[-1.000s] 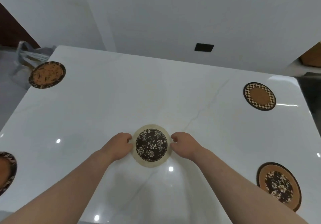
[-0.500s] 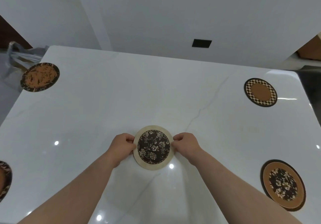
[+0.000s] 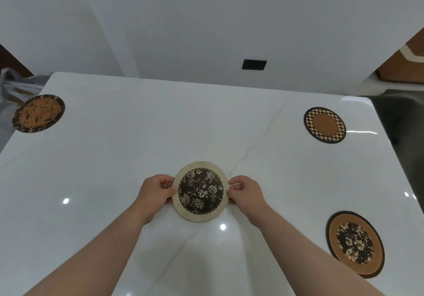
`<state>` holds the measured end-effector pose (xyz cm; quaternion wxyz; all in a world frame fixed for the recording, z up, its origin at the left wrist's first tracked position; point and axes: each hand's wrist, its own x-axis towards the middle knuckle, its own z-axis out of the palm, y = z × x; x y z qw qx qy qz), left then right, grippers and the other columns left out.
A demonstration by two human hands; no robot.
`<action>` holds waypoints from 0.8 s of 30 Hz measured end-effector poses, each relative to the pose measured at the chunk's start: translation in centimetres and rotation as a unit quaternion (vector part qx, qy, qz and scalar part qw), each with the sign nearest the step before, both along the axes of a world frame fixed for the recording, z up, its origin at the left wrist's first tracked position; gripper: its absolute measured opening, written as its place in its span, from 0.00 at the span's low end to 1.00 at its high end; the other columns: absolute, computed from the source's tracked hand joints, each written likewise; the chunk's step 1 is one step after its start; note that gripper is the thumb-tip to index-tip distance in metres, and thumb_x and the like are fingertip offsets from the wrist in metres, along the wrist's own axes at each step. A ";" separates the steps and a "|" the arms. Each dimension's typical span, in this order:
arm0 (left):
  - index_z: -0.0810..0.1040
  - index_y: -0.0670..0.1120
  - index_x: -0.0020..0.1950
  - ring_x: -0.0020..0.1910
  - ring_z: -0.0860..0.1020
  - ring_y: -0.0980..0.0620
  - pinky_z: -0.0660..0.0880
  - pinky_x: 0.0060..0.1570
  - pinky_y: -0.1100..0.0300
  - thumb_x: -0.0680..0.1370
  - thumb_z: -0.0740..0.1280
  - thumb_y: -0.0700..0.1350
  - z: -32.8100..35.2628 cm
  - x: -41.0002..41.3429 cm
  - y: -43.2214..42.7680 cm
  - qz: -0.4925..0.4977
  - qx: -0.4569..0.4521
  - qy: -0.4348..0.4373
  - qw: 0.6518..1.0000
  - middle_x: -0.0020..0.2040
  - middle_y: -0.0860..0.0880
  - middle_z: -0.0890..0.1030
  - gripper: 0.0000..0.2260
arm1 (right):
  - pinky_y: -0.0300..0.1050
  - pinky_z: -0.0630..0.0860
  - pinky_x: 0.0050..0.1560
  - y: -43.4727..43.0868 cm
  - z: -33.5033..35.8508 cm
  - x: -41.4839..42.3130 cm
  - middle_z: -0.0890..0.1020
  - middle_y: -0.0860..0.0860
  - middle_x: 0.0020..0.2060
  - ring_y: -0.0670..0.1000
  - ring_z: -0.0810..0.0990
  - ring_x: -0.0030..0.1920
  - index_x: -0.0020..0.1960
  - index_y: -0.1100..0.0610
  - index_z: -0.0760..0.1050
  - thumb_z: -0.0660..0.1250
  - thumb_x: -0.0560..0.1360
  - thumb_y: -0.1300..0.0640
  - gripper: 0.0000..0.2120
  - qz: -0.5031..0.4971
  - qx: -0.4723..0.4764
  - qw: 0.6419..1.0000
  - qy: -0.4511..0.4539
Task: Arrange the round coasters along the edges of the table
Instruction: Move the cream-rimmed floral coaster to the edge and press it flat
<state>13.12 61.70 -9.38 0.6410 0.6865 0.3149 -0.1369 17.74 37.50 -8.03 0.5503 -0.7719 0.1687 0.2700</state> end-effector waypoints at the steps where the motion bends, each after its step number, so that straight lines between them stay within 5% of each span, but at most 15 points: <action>1: 0.81 0.39 0.47 0.39 0.82 0.47 0.81 0.39 0.55 0.73 0.69 0.30 0.3 0.3 -0.4 0.003 -0.006 -0.006 1.000 0.43 0.40 0.83 0.06 | 0.56 0.83 0.45 -0.5 0.3 0.3 0.78 0.58 0.35 0.54 0.79 0.35 0.45 0.62 0.77 0.66 0.69 0.72 0.08 -0.007 0.004 1.000 -0.008; 6: 0.80 0.38 0.46 0.40 0.82 0.47 0.81 0.40 0.56 0.72 0.70 0.31 1.5 2.5 -2.7 0.014 -0.006 -0.039 0.999 0.42 0.40 0.83 0.05 | 0.41 0.82 0.38 -2.9 1.8 2.0 0.79 0.55 0.35 0.50 0.79 0.35 0.44 0.62 0.77 0.67 0.71 0.71 0.06 -0.053 0.035 0.997 -0.037; 12: 0.80 0.39 0.45 0.36 0.83 0.51 0.80 0.35 0.63 0.72 0.72 0.32 2.8 5.2 -5.1 0.011 0.013 -0.066 0.998 0.41 0.41 0.83 0.05 | 0.42 0.82 0.38 -5.5 3.4 3.7 0.79 0.53 0.34 0.48 0.80 0.33 0.43 0.62 0.78 0.67 0.72 0.70 0.05 -0.072 0.054 0.993 -0.072; 24: 0.81 0.38 0.43 0.36 0.83 0.50 0.81 0.36 0.61 0.71 0.71 0.30 2.0 11.3 -5.9 0.001 -0.022 -0.078 0.997 0.36 0.44 0.84 0.05 | 0.44 0.83 0.40 -6.4 2.7 8.9 0.80 0.54 0.34 0.48 0.81 0.33 0.42 0.62 0.78 0.68 0.72 0.70 0.04 -0.092 0.031 0.991 -0.089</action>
